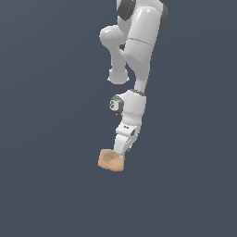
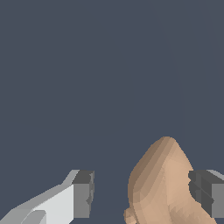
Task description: Pick up the object and move it to a goal position.
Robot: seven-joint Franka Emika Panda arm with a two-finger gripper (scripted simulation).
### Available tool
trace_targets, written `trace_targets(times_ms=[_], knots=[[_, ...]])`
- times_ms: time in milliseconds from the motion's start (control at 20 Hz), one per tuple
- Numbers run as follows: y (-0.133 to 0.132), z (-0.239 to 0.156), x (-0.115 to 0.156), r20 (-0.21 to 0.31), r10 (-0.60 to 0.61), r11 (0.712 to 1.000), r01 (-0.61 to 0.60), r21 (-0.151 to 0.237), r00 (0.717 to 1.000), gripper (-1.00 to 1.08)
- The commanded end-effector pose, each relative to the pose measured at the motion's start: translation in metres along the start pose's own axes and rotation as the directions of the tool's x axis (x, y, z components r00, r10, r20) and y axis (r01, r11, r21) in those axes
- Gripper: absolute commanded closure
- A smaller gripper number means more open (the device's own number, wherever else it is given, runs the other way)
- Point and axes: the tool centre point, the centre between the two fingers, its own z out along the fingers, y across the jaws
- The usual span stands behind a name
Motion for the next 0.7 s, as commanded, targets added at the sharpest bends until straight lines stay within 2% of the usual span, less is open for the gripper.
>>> trace_targets(times_ms=[0, 300, 650], knots=[[0.0013, 0.0001, -0.0012, 0.007, -0.063, 0.997, 0.063, -0.044, 0.998, -0.6], [0.0038, -0.001, -0.0046, 0.042, -0.192, 0.971, 0.196, -0.133, 0.98, -0.6], [0.006, -0.004, -0.007, 0.084, -0.285, 0.935, 0.297, -0.195, 0.955, -0.6]])
